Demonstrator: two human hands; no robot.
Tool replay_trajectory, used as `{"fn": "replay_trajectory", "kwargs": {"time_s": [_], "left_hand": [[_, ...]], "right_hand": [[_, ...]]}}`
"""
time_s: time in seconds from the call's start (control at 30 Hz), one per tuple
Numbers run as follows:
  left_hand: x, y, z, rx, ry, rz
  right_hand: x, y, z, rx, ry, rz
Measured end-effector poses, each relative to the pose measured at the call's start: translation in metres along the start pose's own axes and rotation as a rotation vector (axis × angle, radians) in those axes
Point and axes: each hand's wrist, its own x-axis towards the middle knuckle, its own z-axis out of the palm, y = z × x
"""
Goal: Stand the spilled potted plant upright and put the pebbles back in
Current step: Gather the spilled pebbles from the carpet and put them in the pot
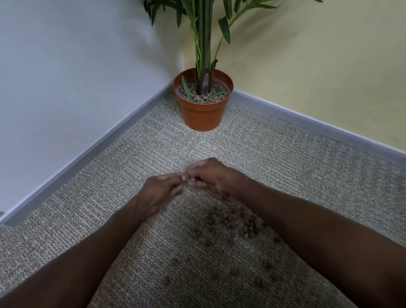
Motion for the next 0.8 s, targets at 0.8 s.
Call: {"fn": "replay_trajectory", "kwargs": {"time_s": [0.8], "left_hand": [[0.094,0.187,0.086,0.241,0.020,0.378]], "right_hand": [[0.056,-0.176,-0.075,-0.114,0.424,-0.313]]}}
